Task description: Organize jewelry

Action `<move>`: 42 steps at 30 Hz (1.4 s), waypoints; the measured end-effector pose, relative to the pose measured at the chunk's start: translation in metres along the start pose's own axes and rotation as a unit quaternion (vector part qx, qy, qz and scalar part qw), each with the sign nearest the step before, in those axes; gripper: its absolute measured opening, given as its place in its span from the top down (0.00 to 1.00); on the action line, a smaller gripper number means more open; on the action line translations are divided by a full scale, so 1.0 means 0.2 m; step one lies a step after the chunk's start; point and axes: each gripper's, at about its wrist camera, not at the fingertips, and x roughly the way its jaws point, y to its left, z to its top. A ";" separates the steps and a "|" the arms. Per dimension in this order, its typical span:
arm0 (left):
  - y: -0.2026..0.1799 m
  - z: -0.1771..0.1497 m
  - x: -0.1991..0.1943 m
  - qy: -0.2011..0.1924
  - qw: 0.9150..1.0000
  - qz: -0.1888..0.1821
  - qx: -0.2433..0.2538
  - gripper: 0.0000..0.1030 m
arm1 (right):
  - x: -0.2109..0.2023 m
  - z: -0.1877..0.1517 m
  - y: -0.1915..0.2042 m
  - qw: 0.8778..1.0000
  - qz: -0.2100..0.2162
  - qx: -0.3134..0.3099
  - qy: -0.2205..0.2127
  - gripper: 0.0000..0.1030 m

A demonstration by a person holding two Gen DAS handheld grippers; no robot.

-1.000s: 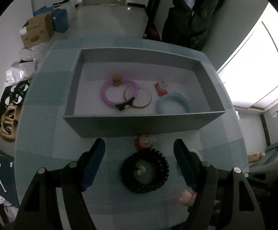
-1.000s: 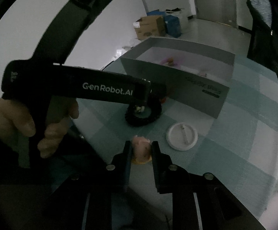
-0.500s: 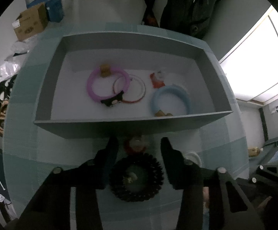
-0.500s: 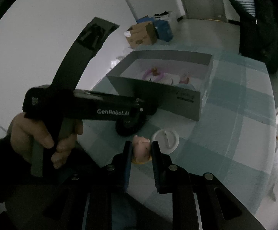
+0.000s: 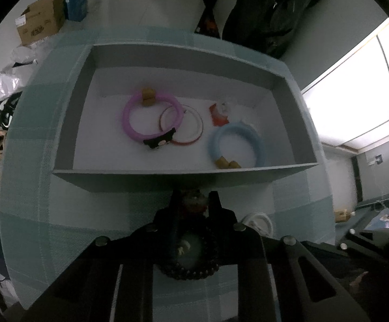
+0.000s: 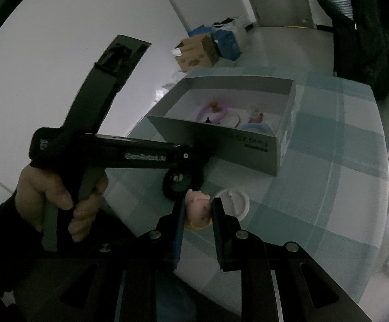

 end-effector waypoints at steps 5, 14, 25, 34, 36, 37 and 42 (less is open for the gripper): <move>0.01 0.01 -0.06 -0.017 1.000 -0.015 -0.005 0.86 | -0.01 0.00 0.00 1.000 -0.001 0.000 -0.001 0.82; 0.06 0.01 -0.17 -0.044 0.998 -0.036 -0.012 0.86 | -0.05 0.01 0.00 1.000 0.007 0.016 -0.023 0.82; 0.06 0.04 -0.27 -0.092 0.993 -0.069 -0.012 0.86 | -0.13 0.12 0.00 0.997 0.017 0.035 -0.065 0.82; 0.04 0.08 -0.31 -0.115 0.990 -0.077 -0.010 0.86 | -0.16 0.23 -0.01 0.993 0.028 0.059 -0.094 0.82; 0.05 0.09 -0.30 -0.114 0.990 -0.080 -0.012 0.86 | -0.16 0.26 -0.03 0.993 0.029 0.068 -0.097 0.82; 0.05 0.11 -0.30 -0.114 0.990 -0.080 -0.012 0.86 | -0.15 0.27 -0.03 0.992 0.029 0.071 -0.098 0.82; 0.05 0.13 -0.29 -0.113 0.991 -0.077 -0.009 0.86 | -0.10 0.32 -0.07 0.992 0.028 0.088 -0.091 0.82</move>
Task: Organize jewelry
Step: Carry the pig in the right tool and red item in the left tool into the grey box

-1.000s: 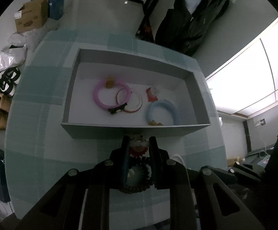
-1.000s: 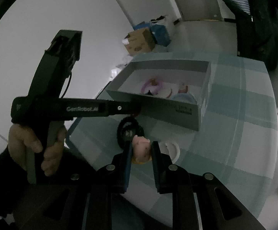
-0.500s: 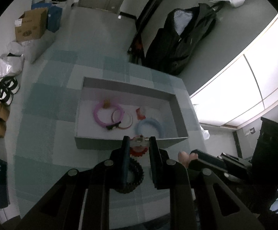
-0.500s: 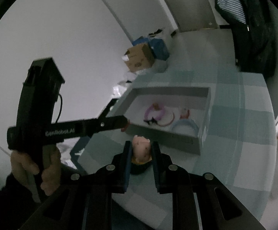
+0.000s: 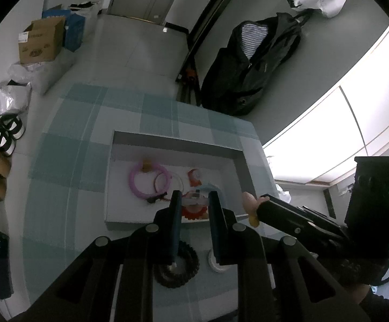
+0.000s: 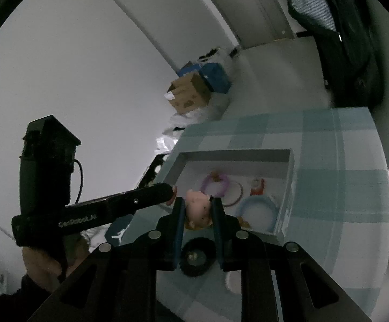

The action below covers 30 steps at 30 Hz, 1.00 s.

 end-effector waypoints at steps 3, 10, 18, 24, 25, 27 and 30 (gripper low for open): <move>0.01 0.01 0.01 0.002 1.000 0.001 -0.003 0.86 | 0.04 0.02 -0.03 1.000 -0.004 0.009 0.005 0.82; 0.04 0.05 0.05 0.007 1.000 0.007 -0.015 0.86 | 0.13 0.06 -0.08 1.000 -0.006 0.028 0.009 0.82; 0.06 0.08 0.10 0.010 0.999 -0.002 -0.030 0.86 | 0.18 0.13 -0.10 0.999 -0.006 0.036 0.000 0.82; 0.08 0.10 0.12 0.013 0.999 -0.006 -0.039 0.86 | 0.23 0.15 -0.12 0.999 -0.009 0.044 0.005 0.82; 0.09 0.10 0.13 0.017 0.999 -0.007 -0.041 0.86 | 0.23 0.15 -0.12 0.999 -0.009 0.046 0.007 0.82; 0.09 0.10 0.14 0.018 0.999 -0.007 -0.043 0.86 | 0.24 0.16 -0.13 0.999 -0.010 0.051 0.008 0.82; 0.09 0.11 0.15 0.021 0.999 -0.006 -0.044 0.86 | 0.25 0.16 -0.14 0.998 -0.013 0.054 0.011 0.82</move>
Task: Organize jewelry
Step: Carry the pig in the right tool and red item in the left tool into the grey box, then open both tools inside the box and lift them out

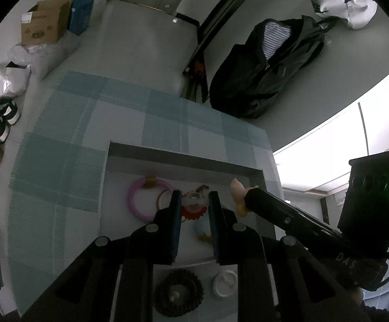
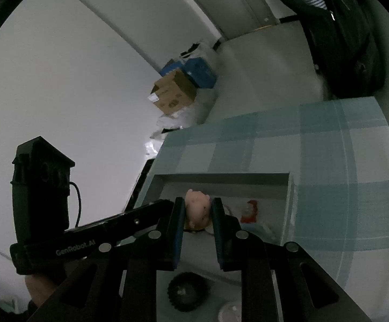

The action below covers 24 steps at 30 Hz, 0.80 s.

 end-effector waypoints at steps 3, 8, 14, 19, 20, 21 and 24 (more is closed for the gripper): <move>0.00 0.00 0.01 0.001 1.000 0.001 -0.001 0.86 | 0.01 0.00 -0.01 1.000 -0.003 0.005 0.002 0.82; 0.00 0.01 0.03 0.004 1.000 0.004 -0.006 0.86 | 0.02 0.01 -0.02 1.000 -0.005 0.008 0.003 0.82; 0.01 0.02 0.04 -0.008 1.000 0.003 -0.014 0.86 | 0.02 0.00 -0.04 1.000 -0.014 0.020 0.001 0.81; 0.02 0.01 0.04 -0.010 0.999 -0.012 -0.028 0.81 | 0.01 0.00 -0.03 1.000 -0.012 0.015 -0.001 0.80; 0.02 0.01 0.04 -0.009 0.999 -0.012 -0.028 0.77 | 0.01 0.00 -0.03 1.000 -0.012 0.013 -0.002 0.79; 0.02 0.01 0.04 -0.009 1.000 -0.005 -0.026 0.67 | 0.00 -0.01 -0.02 1.000 -0.012 0.010 -0.004 0.79; 0.01 0.00 0.03 -0.021 1.000 0.006 -0.022 0.46 | -0.02 -0.02 -0.02 1.000 -0.012 0.008 -0.011 0.79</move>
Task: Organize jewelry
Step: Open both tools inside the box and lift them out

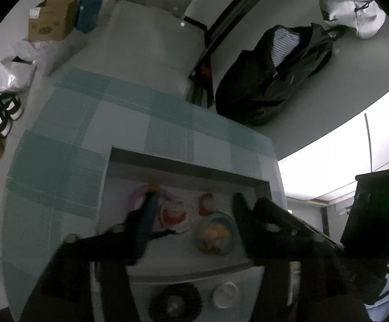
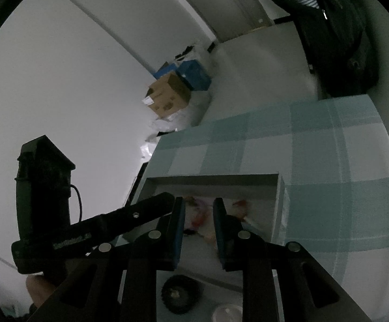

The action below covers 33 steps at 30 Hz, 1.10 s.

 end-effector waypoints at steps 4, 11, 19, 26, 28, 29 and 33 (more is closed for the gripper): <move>0.00 0.00 -0.02 -0.001 1.000 0.002 0.001 0.45 | -0.04 0.01 0.00 1.000 -0.005 -0.005 -0.011 0.77; -0.01 -0.03 -0.07 -0.011 1.000 0.017 0.017 0.45 | -0.12 0.02 0.01 0.999 -0.013 -0.014 -0.034 0.66; -0.05 -0.11 -0.11 -0.020 0.996 0.054 0.062 0.44 | -0.17 -0.02 0.05 0.998 -0.018 -0.044 -0.043 0.48; -0.10 -0.19 -0.14 -0.021 0.992 0.070 0.100 0.44 | -0.20 -0.06 0.12 0.995 -0.022 -0.087 -0.053 0.44; -0.11 -0.21 -0.15 -0.022 0.991 0.073 0.108 0.44 | -0.21 -0.09 0.13 0.994 -0.024 -0.094 -0.056 0.40; -0.11 -0.22 -0.16 -0.022 0.991 0.076 0.109 0.44 | -0.21 -0.09 0.14 0.993 -0.026 -0.096 -0.057 0.39; -0.11 -0.26 -0.17 -0.020 0.989 0.084 0.117 0.44 | -0.22 -0.14 0.15 0.992 -0.035 -0.108 -0.056 0.34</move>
